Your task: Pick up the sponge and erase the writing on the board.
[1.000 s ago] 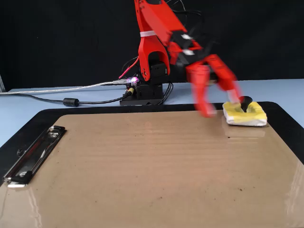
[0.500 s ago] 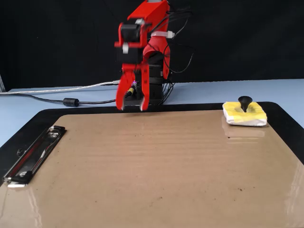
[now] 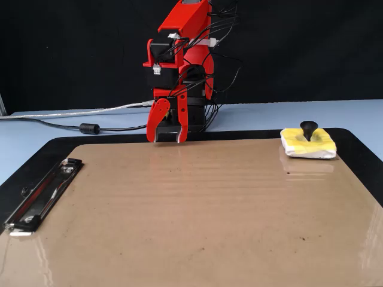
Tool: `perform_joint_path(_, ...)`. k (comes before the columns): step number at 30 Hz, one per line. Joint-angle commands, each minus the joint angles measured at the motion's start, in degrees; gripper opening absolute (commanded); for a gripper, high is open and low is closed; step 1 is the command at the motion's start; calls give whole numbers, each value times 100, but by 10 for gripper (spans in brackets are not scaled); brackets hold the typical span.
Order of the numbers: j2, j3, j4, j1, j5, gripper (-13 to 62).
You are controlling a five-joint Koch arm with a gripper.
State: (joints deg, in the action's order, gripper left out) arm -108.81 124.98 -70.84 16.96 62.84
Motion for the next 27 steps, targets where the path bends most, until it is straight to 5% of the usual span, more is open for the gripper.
perform_joint_path(1,-79,-62,-88,88,35,345)
perform_joint_path(22,-114,18,-114,44,-9,345)
perform_joint_path(27,-1731,1143,-369,44,26,345)
